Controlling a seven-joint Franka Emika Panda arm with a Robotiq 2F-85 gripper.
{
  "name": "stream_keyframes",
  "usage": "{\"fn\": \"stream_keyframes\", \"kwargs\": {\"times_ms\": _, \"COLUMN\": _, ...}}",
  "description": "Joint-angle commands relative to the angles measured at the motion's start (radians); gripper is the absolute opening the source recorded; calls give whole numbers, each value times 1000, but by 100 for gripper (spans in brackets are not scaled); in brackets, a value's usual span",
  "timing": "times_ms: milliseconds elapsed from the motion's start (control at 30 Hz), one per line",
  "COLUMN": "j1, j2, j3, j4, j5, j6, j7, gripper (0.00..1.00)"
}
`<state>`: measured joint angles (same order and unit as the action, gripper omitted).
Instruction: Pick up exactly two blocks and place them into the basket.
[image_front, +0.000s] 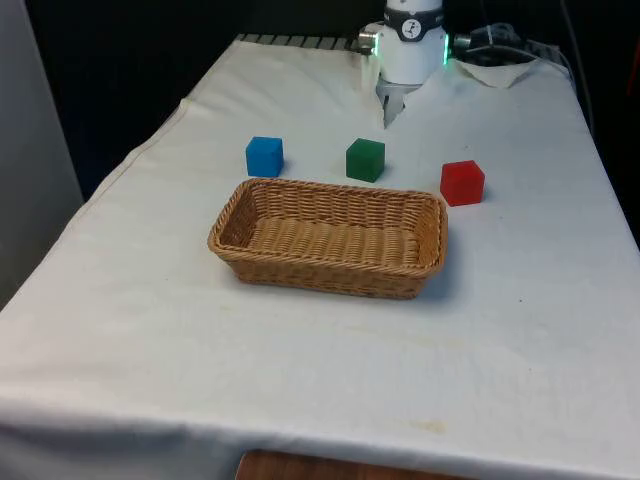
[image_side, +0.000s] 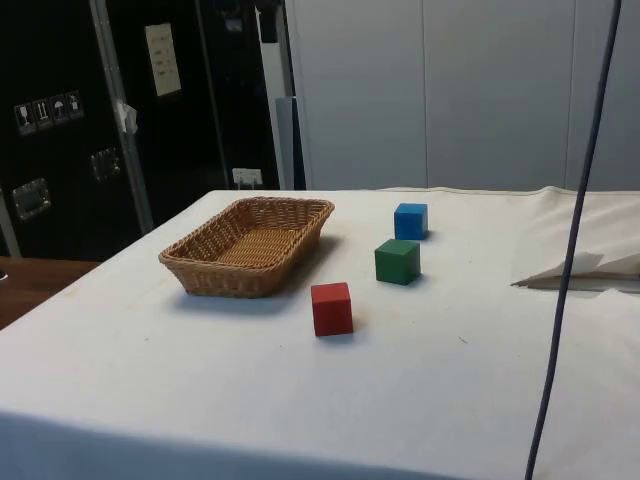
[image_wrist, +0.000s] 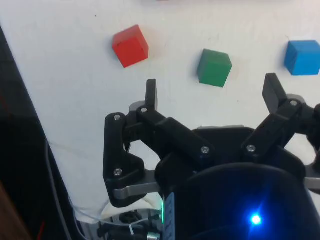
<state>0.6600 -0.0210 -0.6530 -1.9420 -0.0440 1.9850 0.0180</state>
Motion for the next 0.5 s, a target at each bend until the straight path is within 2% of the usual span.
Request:
{"fn": "stream_keyframes", "kwargs": {"times_ms": 0, "j1": 2, "j2": -21, "j3": 3, "j4": -18, "j5": -16, "j6": 8, "j7": 7, "gripper": 100}}
{"fn": "stream_keyframes", "kwargs": {"times_ms": 67, "j1": 0, "j2": -11, "j3": 1, "j4": -11, "j5": -4, "j6": 0, "j7": 0, "gripper": 100}}
{"fn": "stream_keyframes", "kwargs": {"times_ms": 100, "j1": 2, "j2": -31, "j3": 5, "j4": -28, "j5": -21, "j6": 8, "j7": 8, "gripper": 100}}
{"fn": "stream_keyframes", "kwargs": {"times_ms": 333, "j1": 1, "j2": -82, "j3": 13, "j4": -79, "j5": -46, "j6": 9, "j7": 14, "gripper": 100}}
{"fn": "stream_keyframes", "kwargs": {"times_ms": 367, "j1": 1, "j2": -67, "j3": 9, "j4": -67, "j5": -29, "j6": 0, "j7": 2, "gripper": 100}}
{"fn": "stream_keyframes", "kwargs": {"times_ms": 400, "j1": 1, "j2": -88, "j3": 15, "j4": -86, "j5": -49, "j6": 9, "j7": 15, "gripper": 100}}
{"fn": "stream_keyframes", "kwargs": {"times_ms": 467, "j1": 1, "j2": -101, "j3": 17, "j4": -99, "j5": -55, "j6": 9, "j7": 17, "gripper": 100}}
